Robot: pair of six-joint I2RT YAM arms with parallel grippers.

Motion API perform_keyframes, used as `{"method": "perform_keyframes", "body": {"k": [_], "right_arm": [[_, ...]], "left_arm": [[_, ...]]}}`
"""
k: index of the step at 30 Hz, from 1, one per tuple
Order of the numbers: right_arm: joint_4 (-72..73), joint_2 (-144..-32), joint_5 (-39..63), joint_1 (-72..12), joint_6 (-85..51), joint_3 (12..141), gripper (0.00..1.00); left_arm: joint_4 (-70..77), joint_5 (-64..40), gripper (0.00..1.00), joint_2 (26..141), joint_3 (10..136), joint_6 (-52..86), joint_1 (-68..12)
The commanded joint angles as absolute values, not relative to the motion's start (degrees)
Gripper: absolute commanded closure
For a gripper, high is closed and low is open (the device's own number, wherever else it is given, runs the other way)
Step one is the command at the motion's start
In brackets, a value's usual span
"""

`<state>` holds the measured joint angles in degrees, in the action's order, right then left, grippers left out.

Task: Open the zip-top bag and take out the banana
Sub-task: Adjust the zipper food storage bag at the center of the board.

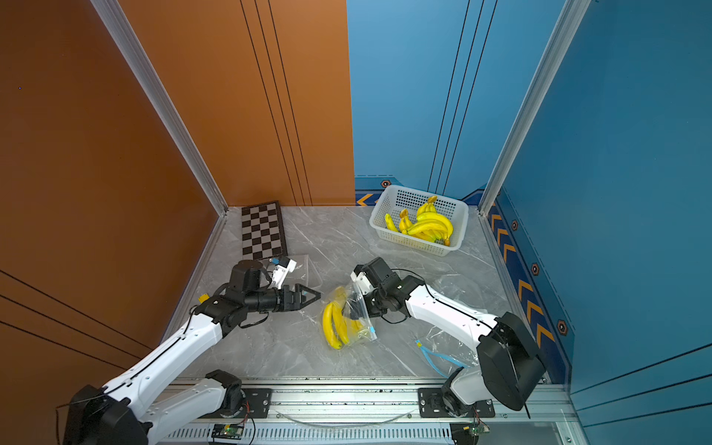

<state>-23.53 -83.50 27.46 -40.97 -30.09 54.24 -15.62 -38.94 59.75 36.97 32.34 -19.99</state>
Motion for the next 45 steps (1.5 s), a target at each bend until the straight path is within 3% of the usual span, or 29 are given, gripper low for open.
{"method": "perform_keyframes", "body": {"k": [1,4,6,10,16,17,20,23,25,32,39,45], "right_arm": [[-21.7,-85.6,28.3,-40.6,-28.8,53.8,0.33],[-22.6,-86.3,25.8,-40.6,-28.0,53.7,0.17],[-24.9,-86.7,24.6,-39.0,-26.4,54.8,0.14],[-29.0,-86.0,21.2,-39.3,-23.8,57.5,0.13],[-27.3,-86.5,25.8,-39.6,-23.1,57.4,0.12],[-27.2,-86.9,25.9,-39.6,-23.1,57.3,0.13],[-26.5,-87.0,26.5,-39.4,-23.6,56.6,0.13],[-25.4,-86.5,27.3,-38.8,-24.3,55.5,0.13],[-24.5,-86.3,27.8,-38.3,-24.8,54.7,0.13],[-22.6,-85.0,28.7,-36.6,-26.0,52.3,0.13],[-19.6,-82.4,30.3,-34.2,-27.8,48.9,0.13],[-6.3,-77.3,33.8,-29.4,-34.4,41.6,0.09]], "left_arm": [[-22.0,-35.0,0.02,58.9,34.9,31.0,-19.7],[-22.2,-34.4,0.02,59.0,32.3,32.6,-21.7],[-22.1,-32.8,0.02,60.2,31.5,32.7,-23.8],[-16.9,-31.5,0.02,64.7,30.5,35.0,-27.0],[-6.9,-32.1,0.01,73.4,29.8,36.0,-28.0],[-5.4,-33.0,0.04,74.7,29.8,36.1,-27.7],[-3.5,-35.2,0.34,77.8,30.8,35.5,-27.3],[-1.7,-36.6,0.56,80.3,31.6,35.7,-27.2],[-1.4,-37.1,0.61,81.7,32.1,35.6,-27.1],[-1.3,-37.7,1.00,81.2,32.8,34.9,-26.6],[-3.6,-38.7,1.00,75.6,36.5,35.0,-26.3],[-8.9,-35.7,1.00,68.3,51.1,37.5,-26.3]]}}
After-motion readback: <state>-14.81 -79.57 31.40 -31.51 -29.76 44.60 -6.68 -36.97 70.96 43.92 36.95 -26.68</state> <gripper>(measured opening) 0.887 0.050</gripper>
